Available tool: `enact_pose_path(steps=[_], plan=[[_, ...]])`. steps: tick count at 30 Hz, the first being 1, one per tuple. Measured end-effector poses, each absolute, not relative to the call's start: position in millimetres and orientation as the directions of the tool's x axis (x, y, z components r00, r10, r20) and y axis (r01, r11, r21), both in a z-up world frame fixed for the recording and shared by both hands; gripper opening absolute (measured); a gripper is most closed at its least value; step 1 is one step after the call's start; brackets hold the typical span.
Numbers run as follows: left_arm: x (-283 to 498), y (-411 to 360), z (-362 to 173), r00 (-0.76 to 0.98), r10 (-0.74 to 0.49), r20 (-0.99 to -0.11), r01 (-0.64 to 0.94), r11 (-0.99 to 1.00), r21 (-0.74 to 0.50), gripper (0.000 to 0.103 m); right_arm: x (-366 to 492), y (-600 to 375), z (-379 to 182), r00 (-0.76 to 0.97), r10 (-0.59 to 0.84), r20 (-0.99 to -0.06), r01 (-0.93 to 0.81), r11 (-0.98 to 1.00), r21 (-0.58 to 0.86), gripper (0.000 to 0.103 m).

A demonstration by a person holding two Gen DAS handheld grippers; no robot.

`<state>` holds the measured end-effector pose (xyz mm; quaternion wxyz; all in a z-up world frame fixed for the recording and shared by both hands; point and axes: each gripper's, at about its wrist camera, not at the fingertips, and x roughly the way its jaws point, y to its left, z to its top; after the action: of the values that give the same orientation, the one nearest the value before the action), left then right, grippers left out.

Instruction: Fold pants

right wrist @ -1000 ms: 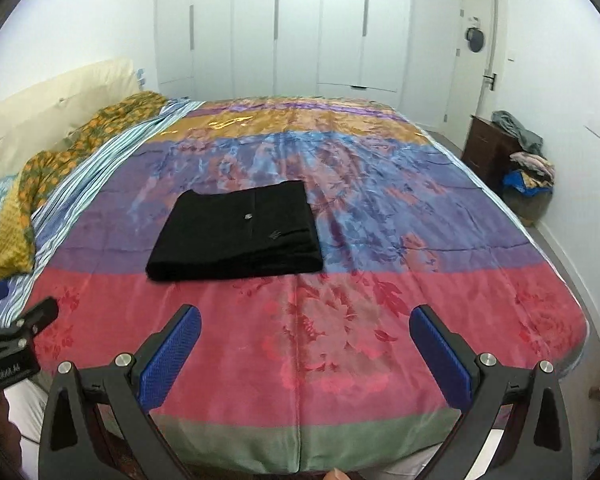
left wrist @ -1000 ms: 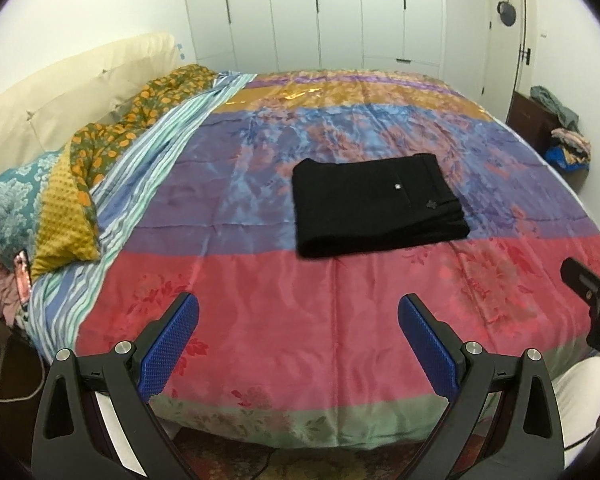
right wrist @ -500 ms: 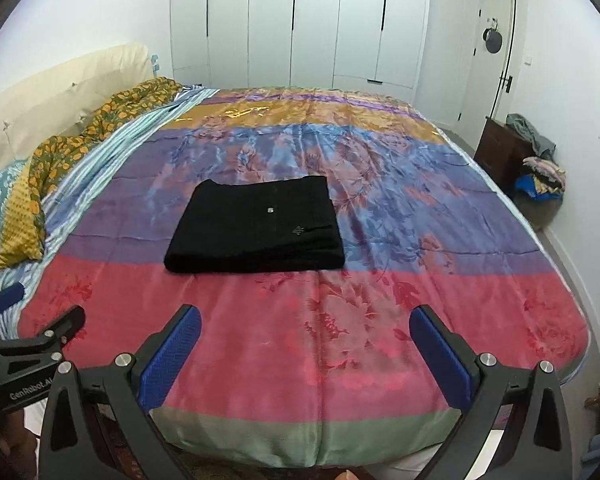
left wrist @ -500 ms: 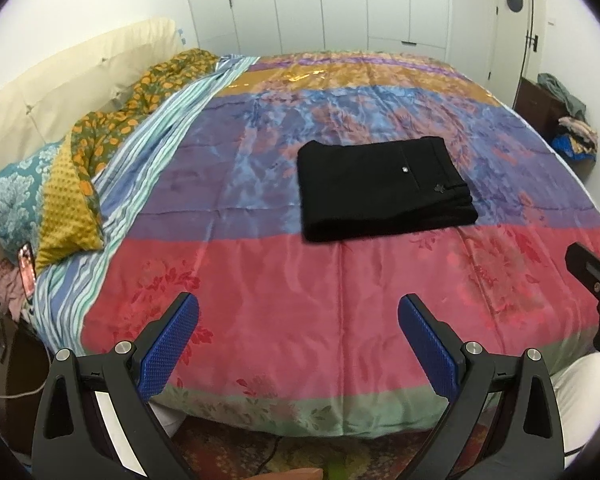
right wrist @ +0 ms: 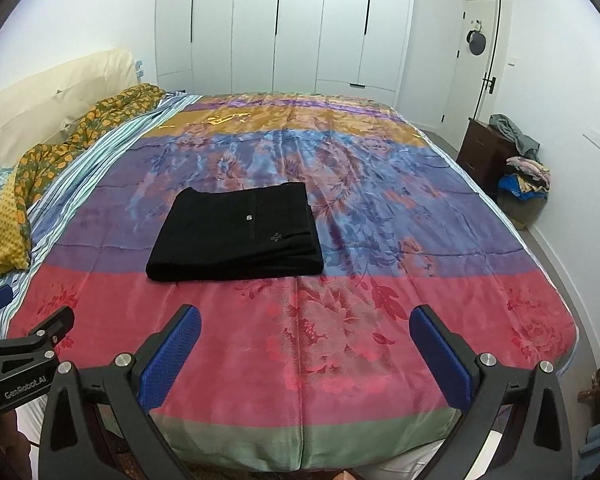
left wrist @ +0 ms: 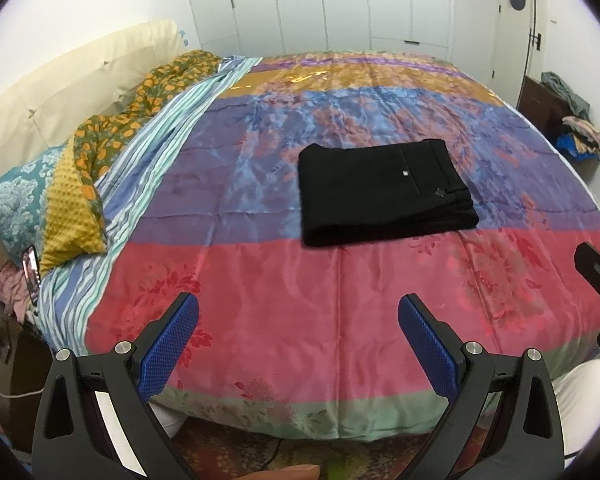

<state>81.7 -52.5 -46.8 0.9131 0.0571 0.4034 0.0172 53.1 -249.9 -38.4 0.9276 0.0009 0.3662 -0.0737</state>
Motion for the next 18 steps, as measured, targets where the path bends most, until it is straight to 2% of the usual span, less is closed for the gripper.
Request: enact_pose_path(steps=[18], plan=[[81.4, -55.1, -41.2, 0.675, 0.086, -0.733, 0.019, 0.991, 0.133, 0.1, 52.1, -246.9, -31.1, 0.729, -0.139, -0.67, 0.122, 0.99, -0.073, 0.103]])
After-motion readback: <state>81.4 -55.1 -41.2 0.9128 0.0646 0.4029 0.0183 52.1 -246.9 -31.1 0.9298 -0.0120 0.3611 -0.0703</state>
